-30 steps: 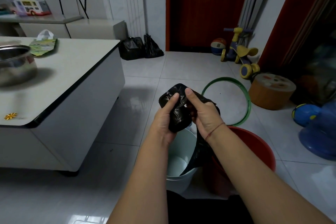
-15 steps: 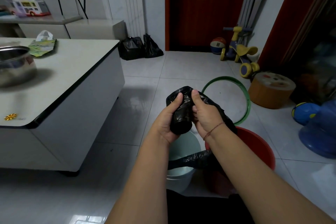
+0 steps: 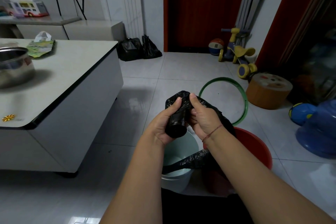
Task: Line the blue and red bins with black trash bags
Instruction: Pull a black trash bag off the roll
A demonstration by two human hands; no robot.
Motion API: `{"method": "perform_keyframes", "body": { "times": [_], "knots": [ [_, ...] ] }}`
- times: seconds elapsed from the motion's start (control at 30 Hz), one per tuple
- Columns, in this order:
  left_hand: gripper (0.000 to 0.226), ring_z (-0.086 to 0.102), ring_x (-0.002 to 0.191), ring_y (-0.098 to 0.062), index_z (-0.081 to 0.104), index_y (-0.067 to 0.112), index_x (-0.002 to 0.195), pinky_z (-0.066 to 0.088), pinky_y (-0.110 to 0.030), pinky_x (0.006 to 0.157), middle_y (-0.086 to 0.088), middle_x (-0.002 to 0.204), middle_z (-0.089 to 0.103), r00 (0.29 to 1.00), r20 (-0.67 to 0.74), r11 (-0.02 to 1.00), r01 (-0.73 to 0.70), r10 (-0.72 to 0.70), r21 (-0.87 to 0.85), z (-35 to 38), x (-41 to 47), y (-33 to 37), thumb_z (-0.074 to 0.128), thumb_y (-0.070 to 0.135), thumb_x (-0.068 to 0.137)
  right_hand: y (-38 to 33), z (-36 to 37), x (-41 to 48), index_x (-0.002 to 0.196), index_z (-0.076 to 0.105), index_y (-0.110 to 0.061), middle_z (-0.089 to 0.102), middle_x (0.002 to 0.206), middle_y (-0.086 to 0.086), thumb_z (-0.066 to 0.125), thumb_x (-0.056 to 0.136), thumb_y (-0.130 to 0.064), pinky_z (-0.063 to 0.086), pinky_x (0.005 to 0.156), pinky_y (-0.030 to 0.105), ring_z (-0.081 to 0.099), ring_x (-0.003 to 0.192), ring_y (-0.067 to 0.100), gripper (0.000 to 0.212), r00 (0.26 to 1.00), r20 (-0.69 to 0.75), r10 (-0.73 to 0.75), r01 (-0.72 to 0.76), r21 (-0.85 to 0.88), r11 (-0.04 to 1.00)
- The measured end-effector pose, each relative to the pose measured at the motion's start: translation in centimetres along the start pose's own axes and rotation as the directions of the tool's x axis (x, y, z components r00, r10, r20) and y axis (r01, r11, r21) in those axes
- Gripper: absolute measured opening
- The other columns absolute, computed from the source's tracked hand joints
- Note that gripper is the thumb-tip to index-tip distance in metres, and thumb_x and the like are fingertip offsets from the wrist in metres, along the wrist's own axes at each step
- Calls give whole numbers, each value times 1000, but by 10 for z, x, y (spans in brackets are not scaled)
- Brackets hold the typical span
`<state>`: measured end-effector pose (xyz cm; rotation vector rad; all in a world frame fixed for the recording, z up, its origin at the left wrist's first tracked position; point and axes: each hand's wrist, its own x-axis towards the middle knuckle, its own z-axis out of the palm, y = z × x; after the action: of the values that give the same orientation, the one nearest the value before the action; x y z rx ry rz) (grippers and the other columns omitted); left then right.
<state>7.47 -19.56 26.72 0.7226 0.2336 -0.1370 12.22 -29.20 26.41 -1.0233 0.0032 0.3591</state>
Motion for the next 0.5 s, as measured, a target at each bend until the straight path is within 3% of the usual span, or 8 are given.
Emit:
{"method": "perform_keyframes", "body": {
  "times": [0.07,0.13,0.17,0.23,0.3,0.4,0.5],
  "knots": [
    [37,68,52,-17,76,5,63,51,-19,46,-11,64,71,1000,-6,1000,13,-13,2,1,-2,0,59,25,88,-1,0,-2,65,63,-9,59,45,0,56,92,-25,50,47,16,60,45,7,33,1000,13,-1,0,20,1000],
    [27,70,58,-19,77,5,66,54,-21,51,-12,70,73,999,-33,1000,21,-21,5,4,-2,-2,65,26,79,1,0,-2,49,64,-14,54,37,-5,55,93,-26,45,42,13,55,37,2,46,1000,11,-19,19,25,1000],
    [24,72,63,-20,78,5,70,56,-24,54,-13,75,73,998,-53,1000,21,-21,-2,5,-2,-3,68,27,75,1,1,-3,51,67,-13,60,43,-3,57,92,-28,49,47,14,60,43,3,44,999,11,-32,32,3,999],
    [28,72,70,-24,75,3,82,59,-29,61,-16,82,74,996,-85,999,6,-9,-37,7,-1,-4,71,29,72,2,2,-2,74,70,-11,73,68,3,65,81,-41,57,71,23,71,70,10,32,998,0,-62,61,-72,996],
    [35,72,72,-24,71,3,91,60,-30,68,-15,84,74,996,-94,998,-6,1,-56,7,1,-4,72,32,70,2,2,0,75,69,-13,73,81,6,67,68,-56,56,85,32,70,84,18,43,995,32,-95,99,-186,978],
    [36,72,75,-23,70,4,95,59,-29,70,-14,86,74,997,-73,999,-10,7,-43,6,1,-3,72,30,70,0,-1,3,44,62,-20,66,66,2,68,75,-49,53,90,38,64,78,20,42,992,76,-105,123,-304,945],
    [29,73,74,-23,75,2,85,60,-30,66,-16,85,74,999,-36,999,3,-4,-36,6,1,-2,71,26,69,-1,-3,3,48,70,-19,66,59,-6,68,73,-38,54,79,25,68,75,11,31,982,171,-78,100,-121,988]
  ]
}}
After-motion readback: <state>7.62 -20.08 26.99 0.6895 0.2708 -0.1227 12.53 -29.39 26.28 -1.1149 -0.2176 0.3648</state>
